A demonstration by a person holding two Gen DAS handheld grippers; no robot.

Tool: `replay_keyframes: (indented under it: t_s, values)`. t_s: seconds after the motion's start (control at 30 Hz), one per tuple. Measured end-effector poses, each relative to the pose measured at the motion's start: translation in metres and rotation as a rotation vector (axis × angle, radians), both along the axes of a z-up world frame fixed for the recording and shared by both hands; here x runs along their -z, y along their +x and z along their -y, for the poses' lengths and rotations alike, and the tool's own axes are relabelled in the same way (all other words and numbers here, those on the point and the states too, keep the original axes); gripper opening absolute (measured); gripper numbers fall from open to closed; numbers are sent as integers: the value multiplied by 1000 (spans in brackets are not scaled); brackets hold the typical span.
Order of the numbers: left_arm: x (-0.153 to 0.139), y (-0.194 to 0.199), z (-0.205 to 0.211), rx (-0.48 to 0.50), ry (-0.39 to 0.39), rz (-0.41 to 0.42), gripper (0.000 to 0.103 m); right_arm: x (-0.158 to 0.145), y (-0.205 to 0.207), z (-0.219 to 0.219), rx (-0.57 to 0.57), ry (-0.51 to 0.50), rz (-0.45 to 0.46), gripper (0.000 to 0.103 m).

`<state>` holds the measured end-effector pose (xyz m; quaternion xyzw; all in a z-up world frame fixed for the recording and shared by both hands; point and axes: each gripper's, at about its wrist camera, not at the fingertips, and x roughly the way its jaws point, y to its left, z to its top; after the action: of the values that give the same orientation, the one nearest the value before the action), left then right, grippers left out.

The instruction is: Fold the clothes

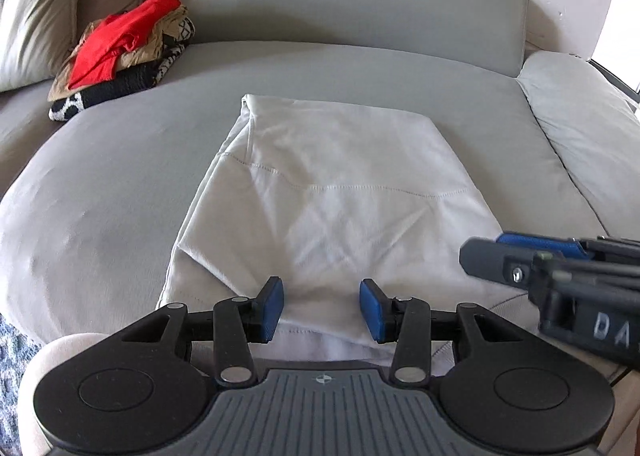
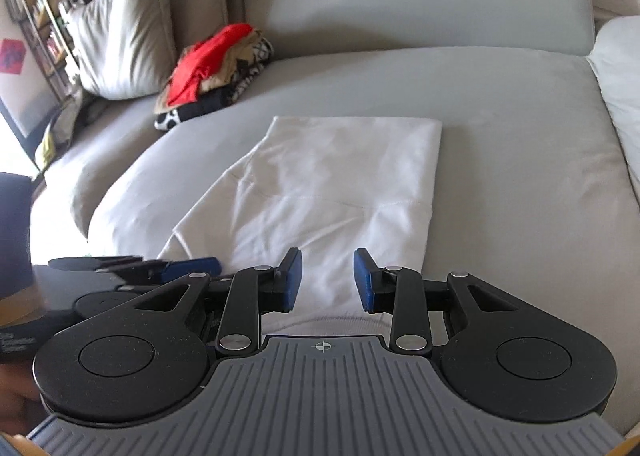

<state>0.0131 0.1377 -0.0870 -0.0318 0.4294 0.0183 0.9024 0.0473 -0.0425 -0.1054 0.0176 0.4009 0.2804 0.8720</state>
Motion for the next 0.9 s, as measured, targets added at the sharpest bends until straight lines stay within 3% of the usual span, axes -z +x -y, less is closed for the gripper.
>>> replay_keyframes:
  t_s: [0.1, 0.33, 0.5, 0.6, 0.63, 0.8, 0.87, 0.9]
  values:
    - [-3, -5, 10, -3, 18, 2, 41, 14, -6, 5, 8, -100, -37, 34]
    - [-4, -16, 17, 2, 50, 15, 41, 18, -30, 36, 18, -127, -79, 38]
    - [-9, -34, 26, 50, 83, -31, 41, 10, -33, 59, 83, -6, -206, 39]
    - [-2, -40, 26, 134, 14, -170, 43, 4, -28, 74, 137, 70, -240, 41]
    - [-2, -44, 24, 140, -5, -179, 44, 0, -27, 78, 153, 91, -239, 41]
    - [-22, -55, -5, 33, -63, -74, 48, -16, -20, 89, 203, 158, -212, 48]
    - [-32, -55, -25, -19, -109, -27, 62, -18, -17, 93, 228, 182, -210, 53]
    - [-37, -54, -35, -44, -128, -7, 64, -17, -15, 95, 240, 194, -216, 56]
